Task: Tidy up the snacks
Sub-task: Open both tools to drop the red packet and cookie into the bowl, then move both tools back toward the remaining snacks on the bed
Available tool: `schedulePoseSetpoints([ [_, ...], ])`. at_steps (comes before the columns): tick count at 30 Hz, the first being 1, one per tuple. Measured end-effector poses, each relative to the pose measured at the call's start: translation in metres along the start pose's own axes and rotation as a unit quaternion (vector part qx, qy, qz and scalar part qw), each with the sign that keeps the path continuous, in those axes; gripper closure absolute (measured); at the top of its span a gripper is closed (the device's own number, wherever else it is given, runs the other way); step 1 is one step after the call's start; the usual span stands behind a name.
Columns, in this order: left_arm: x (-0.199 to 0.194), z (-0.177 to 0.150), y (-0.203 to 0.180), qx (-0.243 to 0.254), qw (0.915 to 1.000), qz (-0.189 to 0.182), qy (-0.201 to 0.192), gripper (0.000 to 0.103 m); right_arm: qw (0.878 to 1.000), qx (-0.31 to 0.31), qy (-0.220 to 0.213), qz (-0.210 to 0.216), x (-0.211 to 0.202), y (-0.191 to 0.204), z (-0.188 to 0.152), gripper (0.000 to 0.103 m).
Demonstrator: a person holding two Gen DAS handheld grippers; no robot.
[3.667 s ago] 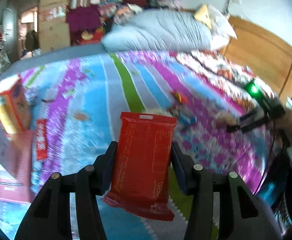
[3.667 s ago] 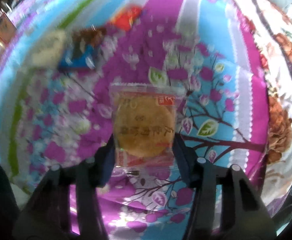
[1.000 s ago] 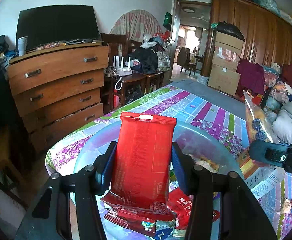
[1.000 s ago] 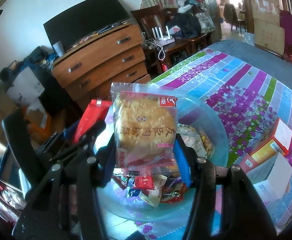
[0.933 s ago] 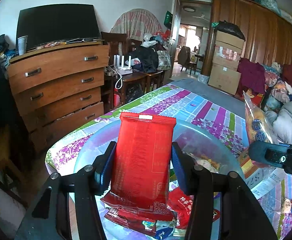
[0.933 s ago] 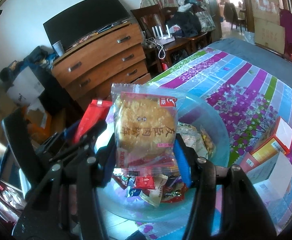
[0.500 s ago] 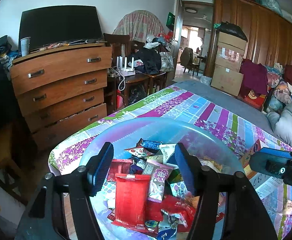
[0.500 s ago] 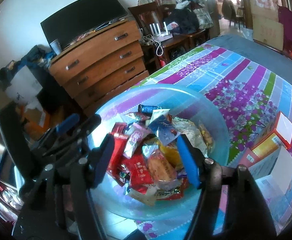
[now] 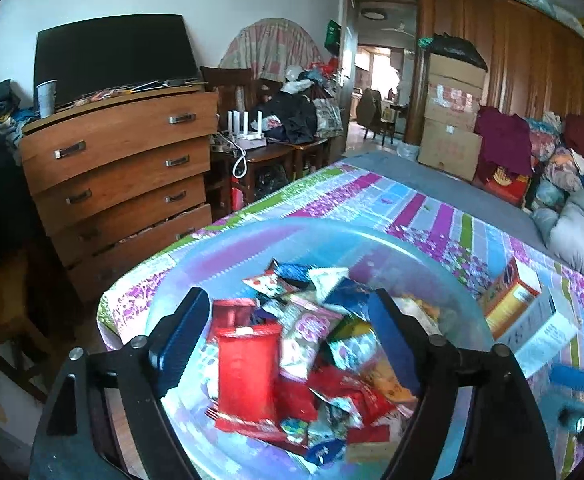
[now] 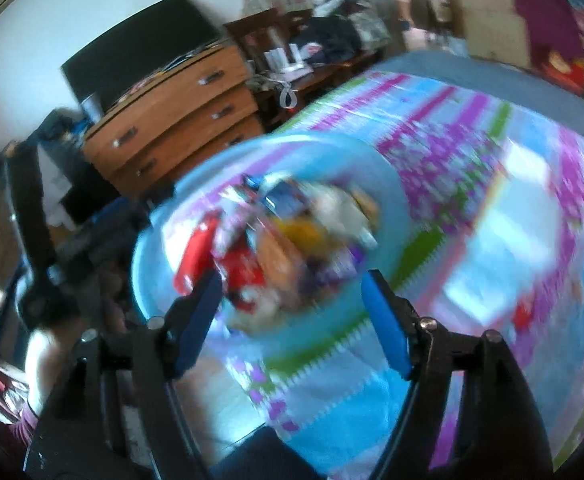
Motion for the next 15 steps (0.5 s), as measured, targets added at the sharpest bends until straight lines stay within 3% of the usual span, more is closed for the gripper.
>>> schedulePoseSetpoints([
  [2,0.001,-0.004,-0.013,0.009,0.9998,-0.014,0.009,0.020,0.999,0.025,0.011,-0.019,-0.006,-0.026,-0.032,0.019],
  [8,-0.020,-0.014,-0.090,0.068,0.9944,-0.081,-0.003,0.020,0.986,0.113,0.079,-0.092,-0.025,-0.126,-0.126,0.019],
  [11,-0.033,-0.024,-0.136,0.103,0.9866,-0.127,-0.004,0.020,0.975,0.164,0.070,-0.136,-0.054,-0.185,-0.154,0.019],
  [15,-0.041,-0.045,-0.195,0.138,0.9717,-0.191,0.015,0.020,0.957,0.219,0.038,-0.184,-0.091,-0.267,-0.167,0.020],
])
Point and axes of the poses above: each gripper's, at about its wrist camera, not at the fingertips, and x roughly the way its jaws point, y to its left, z to its top, the point moved 2 cm from there along x, roughly the way its jaws point, and after that the axes turned 11 degrees about -z, right-handed, at the moved point
